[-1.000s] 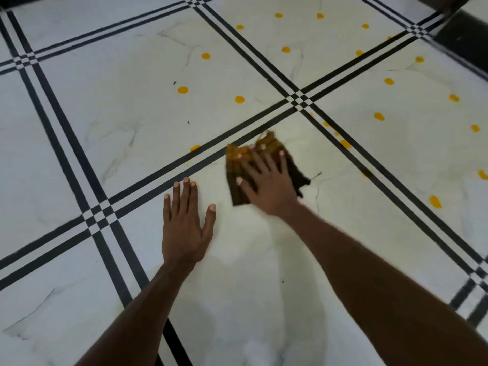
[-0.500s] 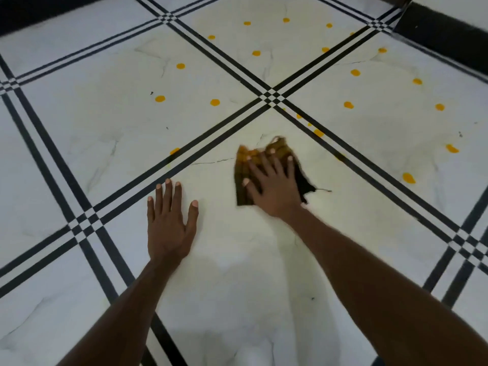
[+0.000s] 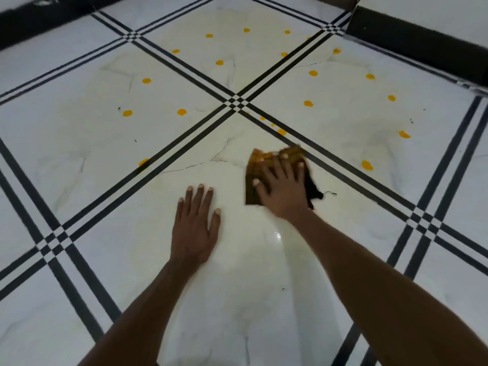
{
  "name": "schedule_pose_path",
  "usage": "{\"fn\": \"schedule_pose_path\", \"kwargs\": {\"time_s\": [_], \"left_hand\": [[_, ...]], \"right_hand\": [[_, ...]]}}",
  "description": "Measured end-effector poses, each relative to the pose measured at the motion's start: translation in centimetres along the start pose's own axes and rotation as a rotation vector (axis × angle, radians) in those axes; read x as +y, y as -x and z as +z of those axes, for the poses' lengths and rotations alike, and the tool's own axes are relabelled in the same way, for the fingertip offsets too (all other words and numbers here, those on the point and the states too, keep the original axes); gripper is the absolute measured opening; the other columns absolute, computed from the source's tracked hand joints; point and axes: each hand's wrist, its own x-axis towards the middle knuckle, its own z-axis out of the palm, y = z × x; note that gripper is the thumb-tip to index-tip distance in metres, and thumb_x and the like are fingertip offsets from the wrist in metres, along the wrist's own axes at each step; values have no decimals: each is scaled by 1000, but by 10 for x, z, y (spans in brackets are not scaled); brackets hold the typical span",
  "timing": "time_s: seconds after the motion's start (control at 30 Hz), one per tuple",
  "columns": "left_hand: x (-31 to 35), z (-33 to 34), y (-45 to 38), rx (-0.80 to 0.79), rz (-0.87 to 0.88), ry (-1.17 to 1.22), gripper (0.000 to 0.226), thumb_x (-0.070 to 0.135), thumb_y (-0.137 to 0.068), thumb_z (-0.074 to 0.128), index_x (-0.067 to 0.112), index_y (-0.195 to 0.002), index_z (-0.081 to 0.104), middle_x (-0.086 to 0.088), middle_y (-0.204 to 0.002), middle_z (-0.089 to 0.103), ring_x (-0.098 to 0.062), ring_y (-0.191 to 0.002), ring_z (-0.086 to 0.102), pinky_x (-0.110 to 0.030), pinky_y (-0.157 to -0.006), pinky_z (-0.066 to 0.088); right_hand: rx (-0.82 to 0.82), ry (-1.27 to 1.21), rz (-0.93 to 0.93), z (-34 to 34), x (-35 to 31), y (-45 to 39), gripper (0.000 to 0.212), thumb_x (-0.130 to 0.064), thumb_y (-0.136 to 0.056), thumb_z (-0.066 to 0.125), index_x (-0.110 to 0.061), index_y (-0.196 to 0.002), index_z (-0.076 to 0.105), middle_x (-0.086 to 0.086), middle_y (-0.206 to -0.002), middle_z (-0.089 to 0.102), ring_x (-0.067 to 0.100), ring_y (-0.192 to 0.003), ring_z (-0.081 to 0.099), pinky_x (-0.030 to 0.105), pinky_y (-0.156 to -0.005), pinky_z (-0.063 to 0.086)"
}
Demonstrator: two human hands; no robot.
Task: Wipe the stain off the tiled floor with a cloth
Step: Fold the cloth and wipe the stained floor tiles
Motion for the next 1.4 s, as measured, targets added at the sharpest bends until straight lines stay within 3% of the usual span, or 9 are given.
{"fn": "schedule_pose_path", "kwargs": {"time_s": [0.17, 0.37, 0.67, 0.77, 0.93, 1.07, 1.2, 1.3, 1.4], "left_hand": [[32, 3, -15, -33, 26, -49, 60, 46, -107, 22, 24, -162, 26, -2, -172, 18, -23, -161, 5, -45, -131, 11], [83, -39, -24, -181, 34, 25, 65, 54, -104, 14, 25, -162, 27, -1, -170, 24, -21, -161, 8, -42, -131, 14], [151, 15, -77, -219, -166, 266, 41, 32, -104, 51, 7, -136, 57, -15, -137, 55, -31, -128, 49, -41, -106, 43], [174, 35, -96, -168, -276, 354, 34, 32, -99, 59, 6, -120, 61, -14, -122, 57, -30, -118, 53, -42, -100, 48], [184, 34, -108, -190, -369, 448, 17, 26, -91, 69, 12, -101, 65, -6, -105, 67, -28, -107, 61, -31, -86, 44], [192, 3, -117, -311, -365, 823, 15, 21, -94, 65, 16, -108, 59, -8, -102, 73, -30, -100, 71, -43, -89, 58], [197, -32, -128, -382, -184, 927, 21, 7, -96, 64, 17, -115, 67, -5, -100, 80, -23, -100, 76, -35, -89, 62], [197, -53, -136, -426, -32, 856, 23, 7, -98, 63, 17, -116, 72, -1, -103, 80, -15, -103, 75, -29, -91, 59], [190, -69, -151, -400, 35, 771, 18, 13, -98, 65, 18, -113, 73, 1, -102, 80, -17, -103, 74, -36, -94, 58]], "right_hand": [[-59, 35, -407, 6, 4, 81, 62, -61, -108, 21, -36, -165, 21, -5, -176, 9, 22, -164, 1, 56, -131, -2], [-128, -27, -86, -23, 81, 106, 74, -77, -100, 13, -42, -165, 13, -10, -175, -1, 20, -163, -5, 61, -129, 9], [-186, -119, -41, -24, 83, 40, 87, -83, -88, 14, -43, -165, 6, -8, -174, -14, 19, -159, -21, 57, -123, -20], [-214, -242, -52, -35, 91, 34, 80, -69, -94, 24, -34, -166, 18, -4, -176, 0, 21, -163, -6, 58, -128, -10], [-95, -524, 32, -62, 98, 29, 67, -12, -101, 55, -30, -161, 31, 6, -166, 32, 29, -150, 38, 47, -123, 36], [-84, -610, 127, -91, 102, 20, 81, 5, -92, 61, -20, -162, 30, 14, -161, 30, 32, -145, 40, 32, -115, 37], [-236, -540, 53, -114, 110, -1, 87, -3, -84, 74, -25, -159, 36, 18, -163, 30, 36, -154, 26, 44, -127, 25], [-389, -388, -73, -126, 112, -17, 61, -30, -80, 83, -15, -136, 64, 12, -165, 35, 30, -158, 21, 41, -131, 9], [-342, -454, -100, -138, 125, -17, 36, -28, -85, 85, -9, -114, 76, 8, -138, 64, 20, -135, 51, 31, -121, 27]]}}
